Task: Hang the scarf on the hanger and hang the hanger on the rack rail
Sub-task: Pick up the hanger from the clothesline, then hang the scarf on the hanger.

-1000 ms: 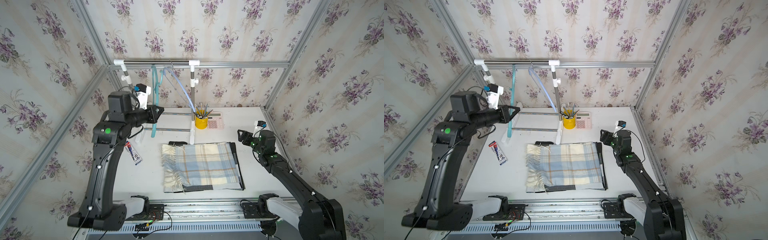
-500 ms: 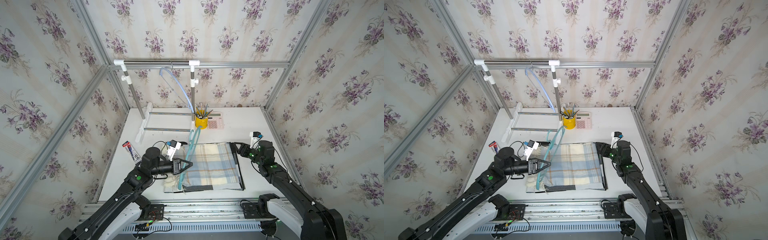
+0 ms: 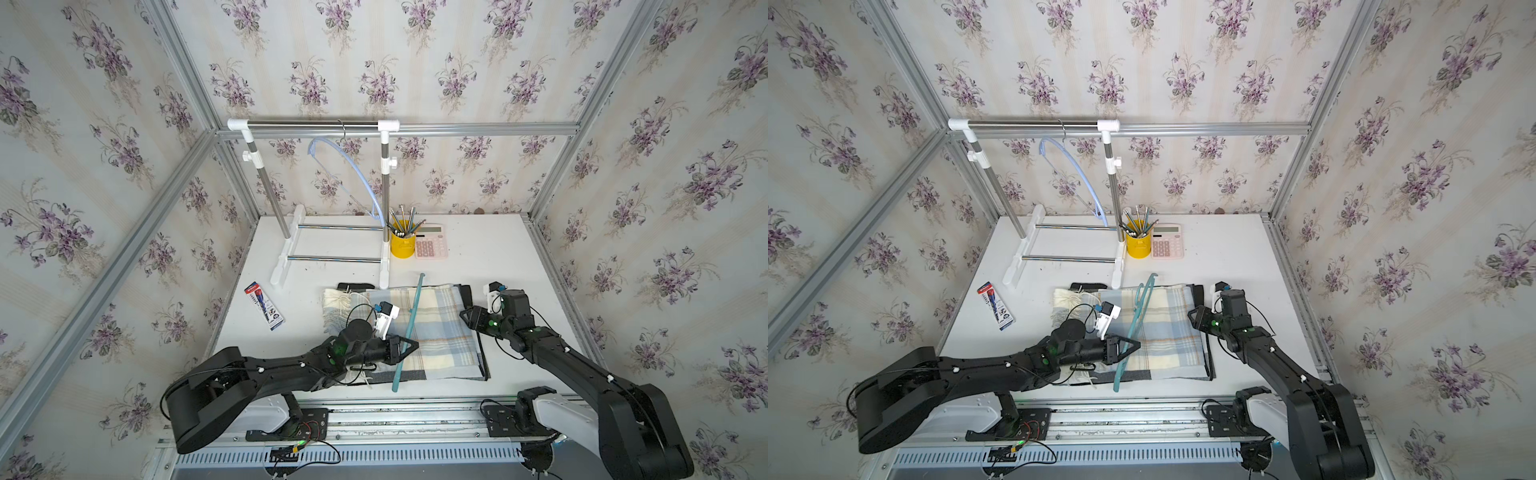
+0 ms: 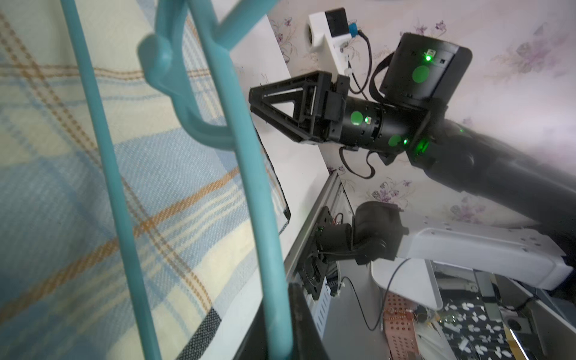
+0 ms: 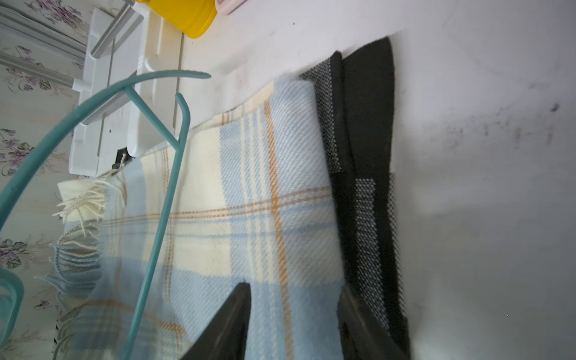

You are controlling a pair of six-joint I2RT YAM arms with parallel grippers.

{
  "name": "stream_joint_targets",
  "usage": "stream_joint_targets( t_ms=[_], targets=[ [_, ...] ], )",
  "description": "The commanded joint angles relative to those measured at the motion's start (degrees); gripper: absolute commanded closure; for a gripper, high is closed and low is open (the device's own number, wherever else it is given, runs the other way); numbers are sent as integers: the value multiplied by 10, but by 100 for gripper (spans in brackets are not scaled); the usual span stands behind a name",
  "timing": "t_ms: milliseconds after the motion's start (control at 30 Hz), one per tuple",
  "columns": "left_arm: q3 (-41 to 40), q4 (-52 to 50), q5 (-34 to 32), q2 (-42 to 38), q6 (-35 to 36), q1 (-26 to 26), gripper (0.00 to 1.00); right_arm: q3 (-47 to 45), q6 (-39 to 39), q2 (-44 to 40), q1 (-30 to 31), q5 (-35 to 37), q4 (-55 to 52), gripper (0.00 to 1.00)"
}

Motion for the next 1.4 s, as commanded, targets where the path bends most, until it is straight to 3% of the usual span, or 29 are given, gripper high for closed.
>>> stream_joint_targets(
  t_ms=[0,167,267,367,400,500,600,700,767,867,967,1100,1233,1367],
  targets=[
    [-11,125,-41,31,-19,0,100,10,-6,23,20,20,-1,50],
    [-26,176,-45,79,-33,0,100,33,-13,58,64,62,-15,51],
    [-33,185,-47,95,-37,-1,100,37,-13,67,76,62,-11,66],
    [-38,184,-52,103,-40,0,100,44,-14,66,88,53,-8,97],
    [-39,184,-52,104,-40,0,100,48,-16,63,93,39,-5,100],
    [-45,186,-55,104,-40,0,100,52,-3,34,110,-27,38,100],
    [-53,185,-64,99,-41,0,100,38,74,15,139,-90,140,100],
    [-55,179,-66,95,-45,0,100,20,169,51,188,-139,259,100],
    [-58,175,-66,92,-47,0,100,17,207,83,230,-137,319,100],
    [-66,172,-70,84,-52,0,100,49,200,138,301,-90,317,100],
    [-67,141,-73,64,-52,0,100,70,206,193,323,-74,324,100],
    [-57,19,-91,-7,-48,0,98,76,222,244,325,-68,358,100],
    [-23,-181,-131,-84,-21,-1,85,92,217,276,325,-67,368,100],
    [-17,-268,-162,-131,-12,0,71,106,219,297,325,-69,382,100]
  ],
)
